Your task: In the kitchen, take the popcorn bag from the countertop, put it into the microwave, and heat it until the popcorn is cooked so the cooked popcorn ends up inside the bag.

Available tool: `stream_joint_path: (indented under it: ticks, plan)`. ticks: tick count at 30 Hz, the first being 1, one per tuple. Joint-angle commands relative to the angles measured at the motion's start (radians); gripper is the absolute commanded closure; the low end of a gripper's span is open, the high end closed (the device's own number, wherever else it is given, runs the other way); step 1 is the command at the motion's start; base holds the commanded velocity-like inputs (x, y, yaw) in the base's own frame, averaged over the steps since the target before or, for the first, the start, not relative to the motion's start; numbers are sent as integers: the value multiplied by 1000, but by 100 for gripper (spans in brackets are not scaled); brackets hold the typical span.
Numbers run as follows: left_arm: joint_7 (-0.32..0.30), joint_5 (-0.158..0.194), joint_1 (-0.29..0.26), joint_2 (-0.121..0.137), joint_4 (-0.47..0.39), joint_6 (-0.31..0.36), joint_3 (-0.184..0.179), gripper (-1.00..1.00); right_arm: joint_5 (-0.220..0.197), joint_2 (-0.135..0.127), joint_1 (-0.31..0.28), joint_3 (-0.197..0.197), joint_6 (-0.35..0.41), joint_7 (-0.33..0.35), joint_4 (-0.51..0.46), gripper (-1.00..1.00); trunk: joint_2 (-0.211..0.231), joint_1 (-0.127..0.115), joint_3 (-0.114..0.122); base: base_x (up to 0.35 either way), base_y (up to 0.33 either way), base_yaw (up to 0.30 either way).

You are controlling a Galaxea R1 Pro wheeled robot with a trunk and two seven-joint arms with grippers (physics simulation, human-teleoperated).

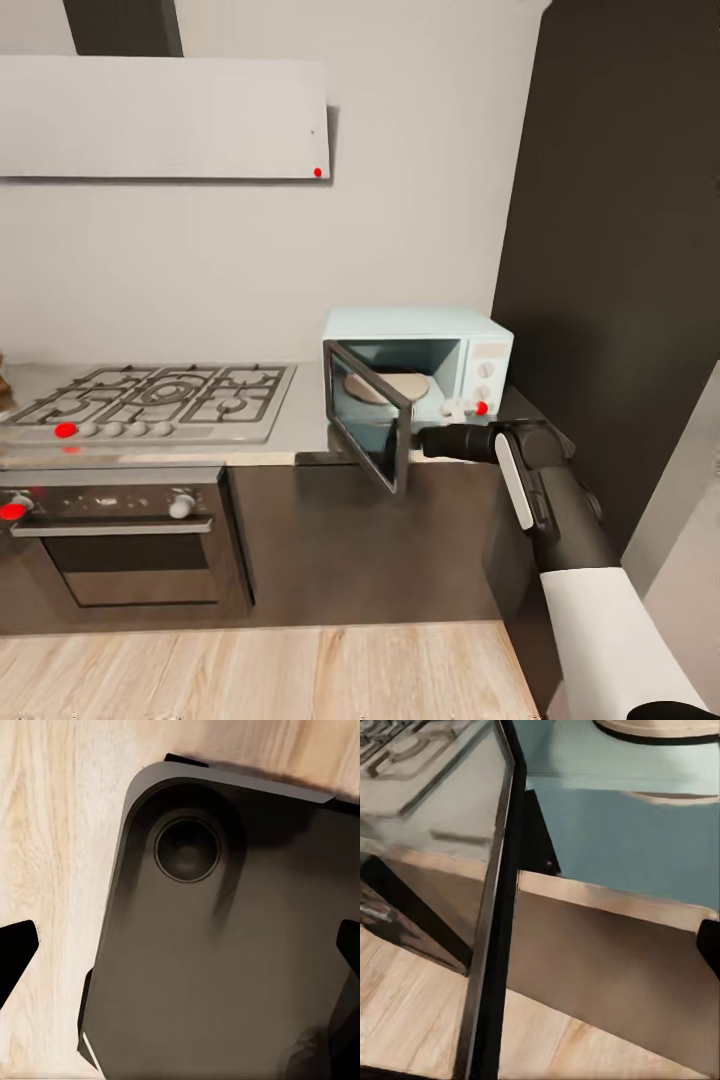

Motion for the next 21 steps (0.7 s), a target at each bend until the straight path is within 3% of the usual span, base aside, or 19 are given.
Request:
stream_joint_path:
  ticks: [1,6,15,21]
  plan:
    - [0,1,0,0,-1,-1,8,-100,-5,1,-1,0,6,3,-1,-100,-1,-1,-1,-270,103,0]
    - [0,1,0,0,-1,-1,7,-100,-16,2,-1,1,6,7,0,-100,-1,-1,-1,-178,78,0]
    - [0,1,0,1,-1,-1,6,-100,-16,19,-1,4,6,7,-1,-100,-1,-1,-1,-8,16,0]
    - [0,1,0,1,-1,-1,6,-100,-16,18,-1,2,6,7,-1,-100,-1,-1,-1,0,182,0]
